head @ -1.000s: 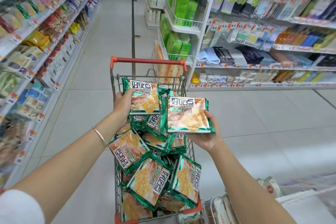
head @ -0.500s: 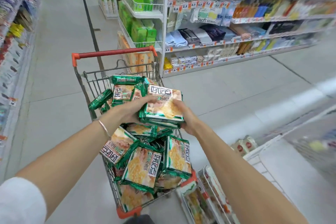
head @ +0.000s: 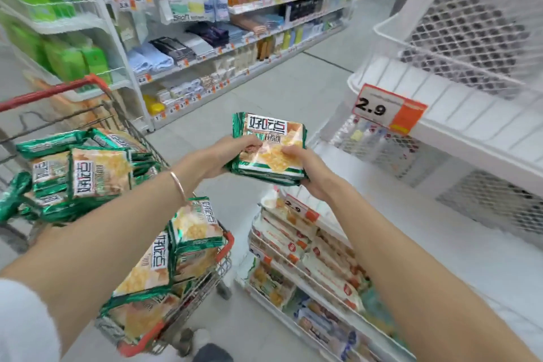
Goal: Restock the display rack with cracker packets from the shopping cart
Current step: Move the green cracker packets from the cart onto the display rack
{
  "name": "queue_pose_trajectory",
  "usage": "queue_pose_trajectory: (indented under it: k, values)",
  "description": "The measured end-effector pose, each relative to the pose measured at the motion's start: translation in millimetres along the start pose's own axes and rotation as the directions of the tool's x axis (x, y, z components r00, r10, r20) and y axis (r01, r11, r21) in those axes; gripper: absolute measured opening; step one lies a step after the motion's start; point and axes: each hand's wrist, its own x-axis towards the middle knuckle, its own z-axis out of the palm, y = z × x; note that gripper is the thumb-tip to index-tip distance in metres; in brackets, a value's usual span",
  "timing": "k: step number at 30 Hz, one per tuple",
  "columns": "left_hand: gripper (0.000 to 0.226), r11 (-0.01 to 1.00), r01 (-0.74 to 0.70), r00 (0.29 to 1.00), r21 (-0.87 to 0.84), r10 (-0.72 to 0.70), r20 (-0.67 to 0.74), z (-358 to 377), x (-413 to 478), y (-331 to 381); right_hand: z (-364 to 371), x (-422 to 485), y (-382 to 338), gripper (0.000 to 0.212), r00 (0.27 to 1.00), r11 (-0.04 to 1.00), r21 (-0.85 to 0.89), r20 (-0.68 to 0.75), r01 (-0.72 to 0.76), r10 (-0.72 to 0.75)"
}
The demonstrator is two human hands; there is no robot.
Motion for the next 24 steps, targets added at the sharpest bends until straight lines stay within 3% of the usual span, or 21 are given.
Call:
queue_pose_trajectory:
  k: [3, 7, 9, 10, 12, 13, 15, 16, 19, 21, 23, 24]
  values:
    - [0.022, 0.993, -0.085, 0.994, 0.082, 0.078, 0.08, 69.4, 17.2, 21.0, -65.1, -27.6, 6.1, 0.038, 0.981, 0.999, 0.03, -0.191, 0.039, -0.033]
    - [0.067, 0.954, -0.158, 0.972, 0.255, 0.105, 0.209, 131.0, 63.1, 27.5, -133.1, -39.4, 22.7, 0.028, 0.929, 0.998, 0.007, -0.364, 0.07, -0.062]
    - [0.042, 0.95, -0.197, 0.955, 0.241, 0.13, 0.267, 154.1, 81.6, 27.2, -159.1, -30.2, 34.3, 0.017, 0.908, 0.994, -0.041, -0.404, 0.101, -0.109]
    - [0.028, 0.943, -0.228, 0.947, 0.241, 0.157, 0.281, 162.5, 96.6, 23.5, -171.2, -21.8, 42.0, 0.032, 0.888, 0.988, -0.067, -0.433, 0.139, -0.155]
    - [0.034, 0.897, -0.322, 0.928, 0.303, 0.236, 0.288, 176.1, 130.1, 13.3, -189.8, -4.7, 53.4, 0.072, 0.857, 0.97, -0.133, -0.454, 0.205, -0.243]
    - [0.049, 0.85, -0.382, 0.916, 0.362, 0.295, 0.272, 181.1, 149.8, 7.8, -197.1, 4.5, 58.5, 0.068, 0.854, 0.957, -0.187, -0.435, 0.223, -0.284]
    - [0.1, 0.706, -0.458, 0.888, 0.54, 0.387, 0.247, 189.0, 182.2, -1.6, -210.9, 22.4, 69.1, 0.048, 0.861, 0.926, -0.301, -0.383, 0.226, -0.334]
    - [0.113, 0.625, -0.493, 0.865, 0.606, 0.426, 0.265, 191.5, 195.0, -4.4, -213.9, 31.0, 72.7, 0.05, 0.86, 0.913, -0.341, -0.371, 0.225, -0.351]
    - [0.089, 0.304, -0.583, 0.765, 0.754, 0.518, 0.383, 198.6, 228.0, -2.7, -237.9, 72.1, 86.6, 0.05, 0.86, 0.899, -0.383, -0.362, 0.215, -0.36]
    - [0.07, 0.122, -0.563, 0.726, 0.817, 0.545, 0.419, 201.3, 241.3, 6.5, -249.1, 94.2, 91.8, 0.078, 0.88, 0.901, -0.393, -0.343, 0.185, -0.33]
    - [0.076, 0.003, -0.544, 0.708, 0.839, 0.54, 0.456, 203.1, 253.0, 10.5, -257.9, 109.3, 93.2, 0.101, 0.892, 0.886, -0.431, -0.315, 0.17, -0.324]
    - [0.088, -0.038, -0.534, 0.712, 0.844, 0.519, 0.474, 203.2, 256.8, 12.1, -256.8, 111.1, 92.9, 0.093, 0.898, 0.875, -0.452, -0.294, 0.171, -0.328]
